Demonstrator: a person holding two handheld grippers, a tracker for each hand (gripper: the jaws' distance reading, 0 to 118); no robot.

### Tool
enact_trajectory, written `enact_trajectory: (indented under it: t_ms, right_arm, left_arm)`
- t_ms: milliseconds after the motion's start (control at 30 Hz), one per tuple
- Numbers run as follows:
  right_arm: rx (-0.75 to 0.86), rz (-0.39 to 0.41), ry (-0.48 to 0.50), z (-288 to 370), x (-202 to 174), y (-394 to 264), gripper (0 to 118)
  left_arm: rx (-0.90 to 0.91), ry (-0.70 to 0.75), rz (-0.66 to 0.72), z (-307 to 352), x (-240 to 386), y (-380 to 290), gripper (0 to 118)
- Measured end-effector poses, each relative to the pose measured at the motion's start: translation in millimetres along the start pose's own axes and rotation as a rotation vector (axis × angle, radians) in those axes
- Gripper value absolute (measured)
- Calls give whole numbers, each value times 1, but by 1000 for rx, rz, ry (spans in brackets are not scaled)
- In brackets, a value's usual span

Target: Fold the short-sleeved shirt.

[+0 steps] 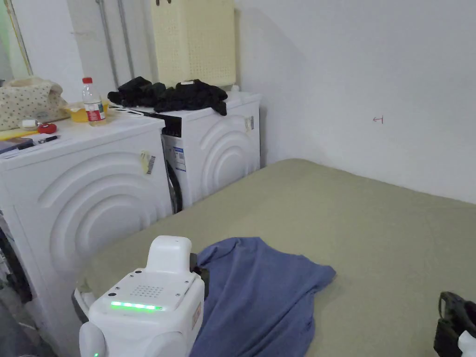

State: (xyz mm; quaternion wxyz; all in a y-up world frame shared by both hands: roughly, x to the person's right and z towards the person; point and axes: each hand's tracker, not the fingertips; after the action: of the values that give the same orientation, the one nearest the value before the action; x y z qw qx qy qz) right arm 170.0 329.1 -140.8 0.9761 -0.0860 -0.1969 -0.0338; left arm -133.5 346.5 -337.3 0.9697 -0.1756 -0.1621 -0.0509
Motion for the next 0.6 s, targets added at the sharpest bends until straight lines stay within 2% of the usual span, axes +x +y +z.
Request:
enact_trajectory:
  t_ms: [233, 300, 367, 467, 500, 533, 567, 600]
  right_arm:
    - [-85, -11, 3, -32, 5, -28, 2]
    - [-115, -23, 7, -40, 6, -38, 2]
    - [-143, -42, 7, -45, 7, -49, 2]
    - [-187, -75, 23, -51, 8, -65, 2]
    - [-199, -75, 23, -52, 7, -70, 2]
    - [-212, -71, 25, -54, 7, -74, 2]
    - [-226, -67, 32, -55, 8, -79, 2]
    - [-239, -64, 35, -56, 8, -84, 2]
  left_arm:
    - [-237, -125, -1, -118, 35, -17, 0]
    - [-339, -155, 25, -160, 45, -25, 0]
    - [-475, -219, 117, -200, 48, -34, 0]
    - [-597, -229, 95, -245, 58, -48, 3]
    - [-621, -226, 78, -254, 60, -51, 18]
    - [-632, -224, 60, -260, 62, -53, 47]
    - [-640, -256, 69, -264, 63, -56, 87]
    - [-688, -284, 68, -273, 65, -59, 118]
